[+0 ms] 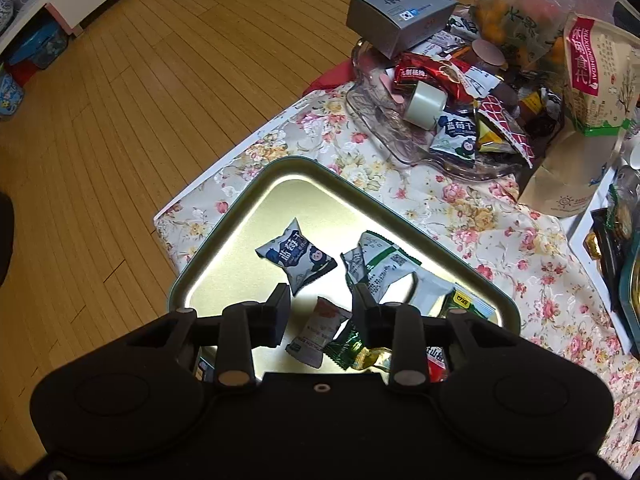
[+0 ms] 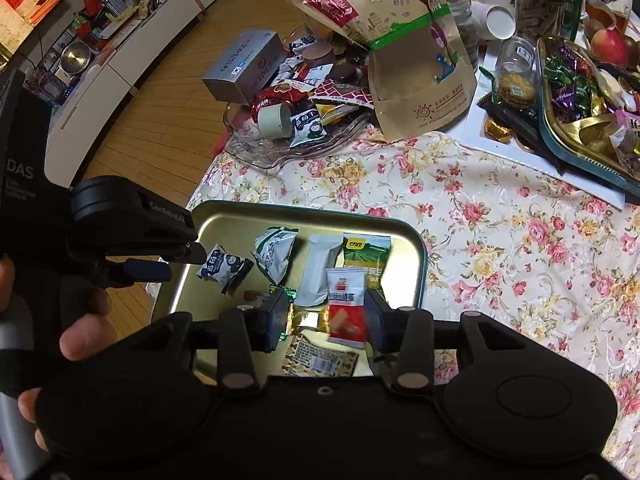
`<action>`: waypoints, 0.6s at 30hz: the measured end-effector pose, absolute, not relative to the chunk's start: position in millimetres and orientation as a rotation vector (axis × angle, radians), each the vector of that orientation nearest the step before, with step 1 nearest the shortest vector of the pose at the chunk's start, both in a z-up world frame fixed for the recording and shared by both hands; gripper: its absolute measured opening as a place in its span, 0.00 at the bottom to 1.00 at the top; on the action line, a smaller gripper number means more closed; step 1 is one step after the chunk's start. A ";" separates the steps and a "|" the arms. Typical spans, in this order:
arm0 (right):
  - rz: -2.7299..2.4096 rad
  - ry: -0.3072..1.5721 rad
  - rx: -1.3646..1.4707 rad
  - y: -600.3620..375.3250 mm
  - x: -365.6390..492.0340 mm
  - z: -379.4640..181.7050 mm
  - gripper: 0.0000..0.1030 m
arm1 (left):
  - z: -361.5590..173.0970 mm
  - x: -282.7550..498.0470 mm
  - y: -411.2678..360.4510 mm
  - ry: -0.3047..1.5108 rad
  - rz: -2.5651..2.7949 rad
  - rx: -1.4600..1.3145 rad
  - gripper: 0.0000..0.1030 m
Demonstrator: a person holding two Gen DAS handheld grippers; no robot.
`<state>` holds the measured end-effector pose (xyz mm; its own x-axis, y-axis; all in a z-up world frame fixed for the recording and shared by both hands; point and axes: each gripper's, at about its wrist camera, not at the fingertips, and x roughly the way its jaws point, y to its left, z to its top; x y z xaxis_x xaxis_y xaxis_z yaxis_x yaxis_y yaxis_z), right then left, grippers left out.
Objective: Organize snacks
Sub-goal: 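Carry the blue-white packet over the gold tray and open the left gripper, then lower the red-white packet into the gold tray and open the right gripper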
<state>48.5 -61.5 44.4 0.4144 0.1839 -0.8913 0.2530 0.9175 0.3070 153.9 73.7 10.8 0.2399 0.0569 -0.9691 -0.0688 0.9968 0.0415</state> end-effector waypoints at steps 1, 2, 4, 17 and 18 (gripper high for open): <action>-0.050 1.150 0.422 -61.7 47.9 44.8 0.44 | 11.3 152.6 72.6 1.321 0.082 -0.006 0.42; -0.055 1.147 0.413 -61.8 47.2 45.1 0.44 | 11.8 151.3 71.5 1.315 0.076 -0.001 0.41; -0.069 1.139 0.385 -61.6 46.0 45.5 0.44 | 13.4 147.5 70.5 1.302 0.059 0.003 0.41; -0.136 1.115 0.294 -61.0 30.1 45.1 0.44 | 26.0 105.7 77.5 1.194 0.026 0.082 0.41; -0.136 1.114 0.291 -60.2 29.6 44.9 0.44 | 24.6 101.3 79.0 1.199 0.021 0.088 0.41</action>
